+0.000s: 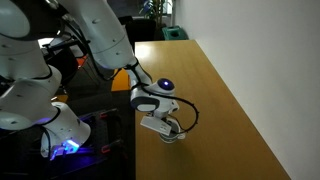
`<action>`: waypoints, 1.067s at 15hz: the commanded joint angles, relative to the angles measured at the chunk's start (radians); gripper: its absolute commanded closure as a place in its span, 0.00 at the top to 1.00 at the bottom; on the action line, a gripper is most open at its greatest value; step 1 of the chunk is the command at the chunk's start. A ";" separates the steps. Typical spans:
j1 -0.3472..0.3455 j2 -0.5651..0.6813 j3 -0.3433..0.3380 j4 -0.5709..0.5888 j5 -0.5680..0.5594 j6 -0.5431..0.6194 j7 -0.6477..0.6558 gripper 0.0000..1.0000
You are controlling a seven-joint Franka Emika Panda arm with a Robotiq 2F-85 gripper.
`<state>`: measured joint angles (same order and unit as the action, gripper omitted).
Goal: Move the cup slightly to the bottom on the table
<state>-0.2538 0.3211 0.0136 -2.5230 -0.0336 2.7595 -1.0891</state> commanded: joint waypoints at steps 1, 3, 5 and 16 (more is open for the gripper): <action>0.002 -0.093 -0.011 -0.091 0.011 0.060 0.041 0.50; 0.005 -0.118 -0.020 -0.115 0.007 0.087 0.061 0.54; 0.007 -0.143 -0.030 -0.135 0.003 0.112 0.086 0.59; 0.060 -0.357 -0.112 -0.235 -0.101 0.174 0.326 0.96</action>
<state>-0.2275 0.0745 -0.0694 -2.7092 -0.0963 2.9268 -0.8726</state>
